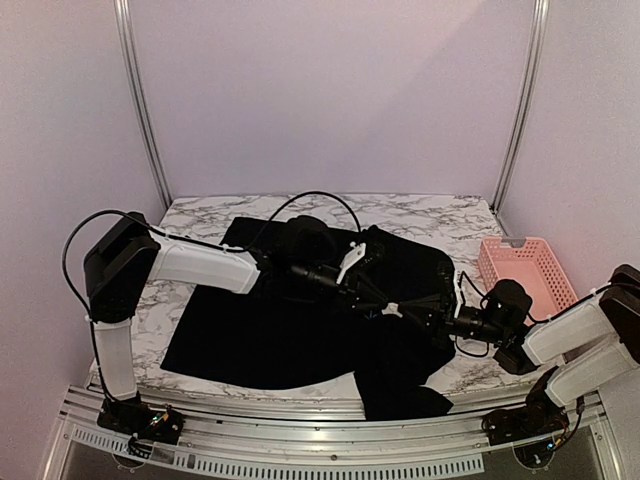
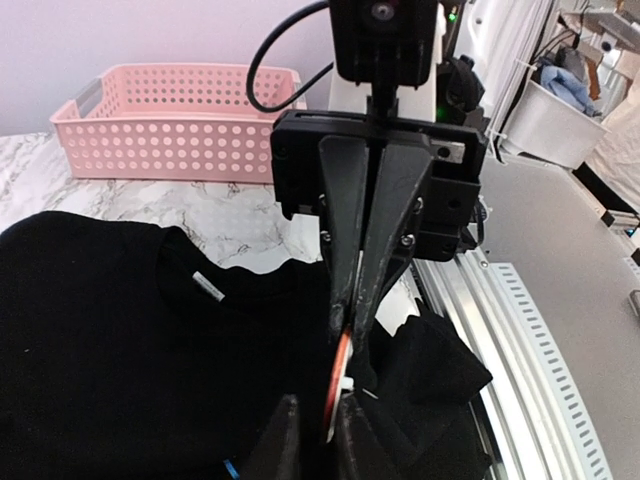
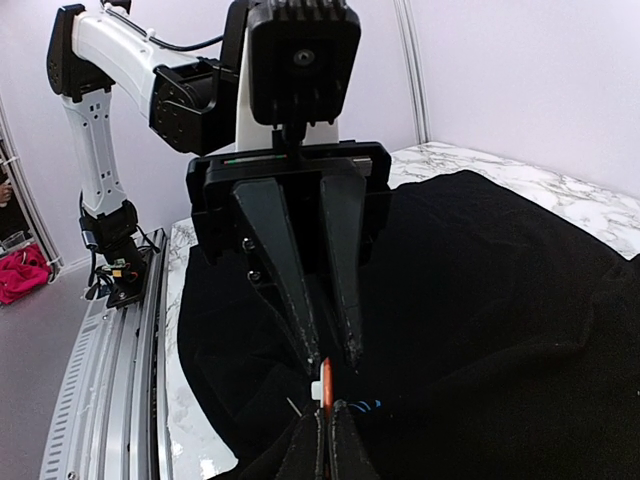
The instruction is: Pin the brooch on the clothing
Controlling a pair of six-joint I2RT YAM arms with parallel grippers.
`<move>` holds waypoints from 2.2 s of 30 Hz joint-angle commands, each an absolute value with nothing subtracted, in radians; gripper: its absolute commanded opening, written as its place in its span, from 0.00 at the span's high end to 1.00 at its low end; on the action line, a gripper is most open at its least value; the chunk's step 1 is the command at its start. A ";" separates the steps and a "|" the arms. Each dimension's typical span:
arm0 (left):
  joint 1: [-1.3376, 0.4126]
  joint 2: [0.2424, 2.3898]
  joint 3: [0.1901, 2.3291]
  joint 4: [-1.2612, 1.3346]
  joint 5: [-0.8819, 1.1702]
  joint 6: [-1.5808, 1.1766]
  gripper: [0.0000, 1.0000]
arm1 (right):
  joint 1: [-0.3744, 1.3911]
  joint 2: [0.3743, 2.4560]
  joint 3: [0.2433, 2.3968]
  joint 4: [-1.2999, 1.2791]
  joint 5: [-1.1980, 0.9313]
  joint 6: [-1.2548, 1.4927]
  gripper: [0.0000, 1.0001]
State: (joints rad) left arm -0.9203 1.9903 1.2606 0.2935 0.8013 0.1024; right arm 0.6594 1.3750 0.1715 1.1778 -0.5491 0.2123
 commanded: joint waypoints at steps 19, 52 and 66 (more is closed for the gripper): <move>-0.936 2.028 1.219 0.367 0.799 0.044 1.00 | 0.654 1.353 0.203 1.137 -0.567 0.198 1.00; -0.959 1.941 1.196 0.268 0.730 0.091 1.00 | 0.642 1.510 0.294 1.039 -0.689 0.143 0.59; -0.967 1.950 1.182 0.350 0.714 0.084 1.00 | 0.617 1.532 0.302 1.019 -0.707 0.140 0.83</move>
